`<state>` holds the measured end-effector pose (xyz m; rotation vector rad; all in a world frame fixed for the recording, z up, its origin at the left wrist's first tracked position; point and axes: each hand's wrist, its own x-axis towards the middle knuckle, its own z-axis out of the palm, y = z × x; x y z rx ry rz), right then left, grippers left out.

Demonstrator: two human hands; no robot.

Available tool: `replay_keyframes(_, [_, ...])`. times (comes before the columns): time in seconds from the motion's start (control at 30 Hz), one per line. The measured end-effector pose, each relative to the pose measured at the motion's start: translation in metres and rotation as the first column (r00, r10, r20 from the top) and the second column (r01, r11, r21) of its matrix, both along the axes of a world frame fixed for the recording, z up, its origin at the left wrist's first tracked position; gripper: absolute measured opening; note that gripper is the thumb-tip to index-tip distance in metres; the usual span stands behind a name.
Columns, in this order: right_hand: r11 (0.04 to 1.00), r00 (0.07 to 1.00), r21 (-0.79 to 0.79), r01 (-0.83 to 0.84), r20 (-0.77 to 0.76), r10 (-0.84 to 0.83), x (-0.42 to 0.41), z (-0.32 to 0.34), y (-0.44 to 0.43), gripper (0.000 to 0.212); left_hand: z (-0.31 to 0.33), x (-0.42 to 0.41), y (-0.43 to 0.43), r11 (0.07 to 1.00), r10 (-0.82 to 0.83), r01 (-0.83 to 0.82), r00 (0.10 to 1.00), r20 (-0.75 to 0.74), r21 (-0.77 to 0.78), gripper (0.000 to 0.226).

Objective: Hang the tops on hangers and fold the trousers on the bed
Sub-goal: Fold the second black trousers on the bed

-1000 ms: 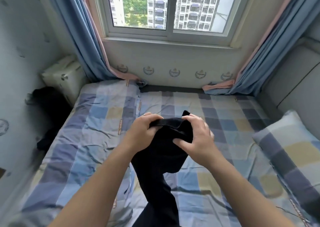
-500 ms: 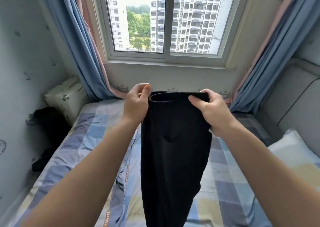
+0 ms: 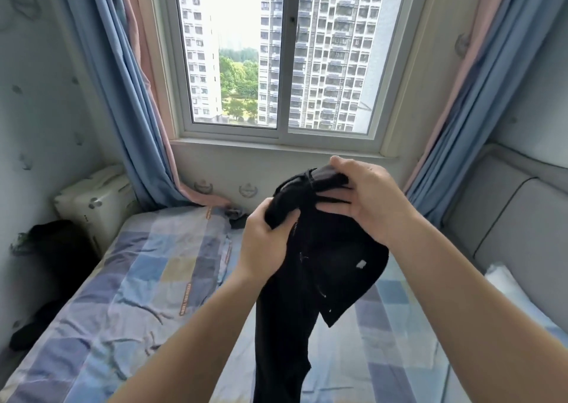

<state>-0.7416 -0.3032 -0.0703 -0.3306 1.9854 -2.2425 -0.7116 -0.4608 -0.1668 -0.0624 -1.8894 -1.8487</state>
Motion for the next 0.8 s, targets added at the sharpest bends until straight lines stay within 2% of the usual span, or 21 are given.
replay_keyframes(0.07, [0.990,0.984,0.108,0.090,-0.160,-0.072,-0.008,-0.008,0.012,0.022,0.011,-0.005,-0.005,0.991,-0.023,0.018,0.999,0.037,0.130,0.013])
replay_keyframes(0.13, [0.951,0.956,0.268,0.155,-0.282,-0.076,-0.014,-0.018,0.021,0.044,0.020,-0.007,-0.011,0.957,-0.080,0.050,0.992,0.093,0.287,0.007])
replay_keyframes(0.2, [0.926,0.972,0.373,0.065,-0.233,0.026,-0.022,-0.030,0.024,0.073,0.031,-0.009,-0.014,0.926,-0.132,0.071,0.981,0.141,0.371,0.019])
replay_keyframes(0.27, [0.879,0.983,0.476,-0.023,-0.150,0.107,-0.034,-0.045,0.020,0.096,0.041,-0.008,-0.014,0.919,-0.181,0.105,0.969,0.169,0.380,0.025])
replay_keyframes(0.3, [0.822,0.981,0.569,0.009,-0.166,0.104,-0.041,-0.051,0.019,0.095,0.043,-0.008,-0.014,0.916,-0.205,0.123,0.962,0.180,0.383,0.027])
replay_keyframes(0.37, [0.683,0.967,0.715,0.147,-0.250,0.054,-0.057,-0.058,0.021,0.062,0.044,-0.009,-0.015,0.899,-0.226,0.128,0.954,0.194,0.420,0.029])
replay_keyframes(0.4, [0.660,0.963,0.729,0.179,-0.268,0.035,-0.062,-0.058,0.024,0.043,0.043,-0.009,-0.017,0.895,-0.219,0.114,0.954,0.203,0.432,0.029])
replay_keyframes(0.43, [0.692,0.962,0.700,0.179,-0.272,0.027,-0.066,-0.057,0.027,0.025,0.041,-0.009,-0.020,0.906,-0.195,0.094,0.958,0.209,0.414,0.027])
replay_keyframes(0.47, [0.742,0.960,0.648,0.171,-0.280,0.023,-0.065,-0.054,0.030,0.014,0.041,-0.010,-0.025,0.929,-0.154,0.069,0.966,0.210,0.364,0.023])
replay_keyframes(0.53, [0.805,0.947,0.569,0.169,-0.321,0.028,-0.064,-0.046,0.033,0.010,0.039,-0.014,-0.035,0.978,-0.079,0.039,0.979,0.188,0.207,0.028])
replay_keyframes(0.63, [0.811,0.913,0.554,0.188,-0.402,0.063,-0.056,-0.024,0.028,0.003,0.043,-0.017,-0.049,0.984,0.065,-0.044,0.991,0.114,-0.173,0.080])
replay_keyframes(0.7, [0.780,0.891,0.612,0.135,-0.419,0.175,-0.050,-0.009,0.023,0.004,0.047,-0.022,-0.055,0.845,0.149,-0.146,0.988,-0.036,-0.515,0.103])
replay_keyframes(0.73, [0.750,0.875,0.653,0.106,-0.420,0.242,-0.045,-0.002,0.020,0.005,0.051,-0.024,-0.056,0.745,0.114,-0.143,0.990,-0.086,-0.652,0.105])
replay_keyframes(0.77, [0.710,0.850,0.696,0.104,-0.433,0.301,-0.042,0.003,0.016,0.008,0.055,-0.027,-0.055,0.645,0.045,-0.083,0.997,-0.071,-0.760,0.101])
replay_keyframes(0.8, [0.668,0.825,0.735,0.116,-0.445,0.348,-0.039,0.006,0.013,0.011,0.058,-0.031,-0.053,0.563,-0.030,0.024,1.000,0.009,-0.826,0.091])
